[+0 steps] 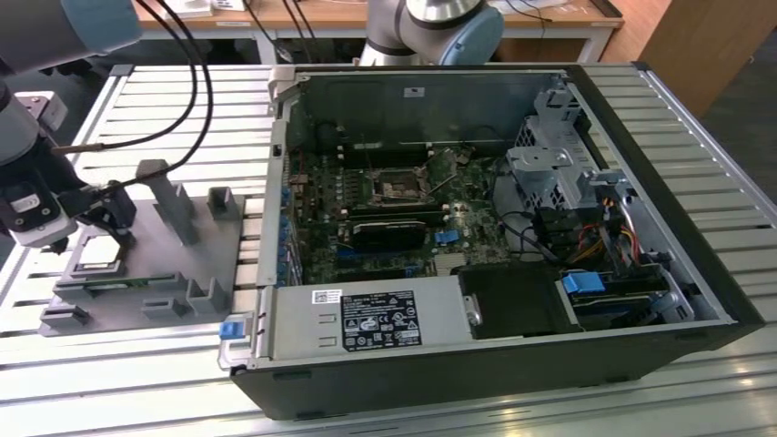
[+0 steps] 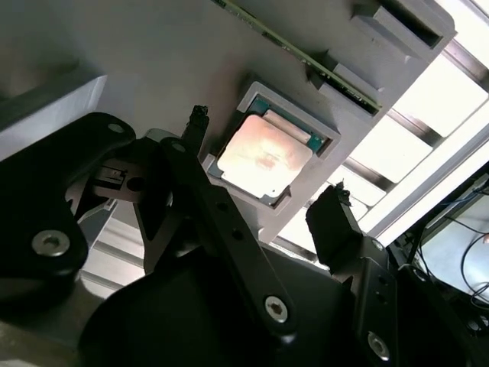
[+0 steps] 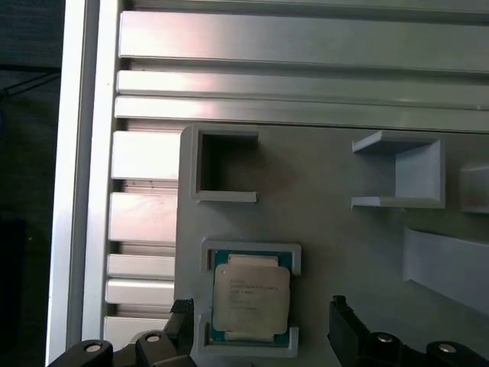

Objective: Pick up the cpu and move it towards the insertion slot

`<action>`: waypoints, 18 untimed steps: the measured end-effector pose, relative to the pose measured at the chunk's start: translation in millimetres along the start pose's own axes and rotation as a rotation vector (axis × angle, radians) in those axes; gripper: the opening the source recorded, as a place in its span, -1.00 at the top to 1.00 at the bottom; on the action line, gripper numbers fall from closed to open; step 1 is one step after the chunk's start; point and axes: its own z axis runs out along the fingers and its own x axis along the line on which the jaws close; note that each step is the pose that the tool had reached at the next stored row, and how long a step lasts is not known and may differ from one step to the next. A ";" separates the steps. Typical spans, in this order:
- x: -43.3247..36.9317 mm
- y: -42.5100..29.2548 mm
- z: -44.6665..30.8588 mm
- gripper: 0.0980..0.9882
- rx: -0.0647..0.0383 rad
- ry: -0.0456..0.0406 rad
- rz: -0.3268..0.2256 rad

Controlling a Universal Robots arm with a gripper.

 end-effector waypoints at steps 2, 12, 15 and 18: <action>0.2 -0.1 2.1 -0.56 0.000 -0.0002 0.004; 1.2 -0.3 11.8 -0.53 -0.001 -0.0002 0.011; 2.5 -0.2 12.8 -0.37 -0.003 -0.0003 0.011; 3.6 -0.3 14.1 -0.37 -0.004 -0.0006 0.011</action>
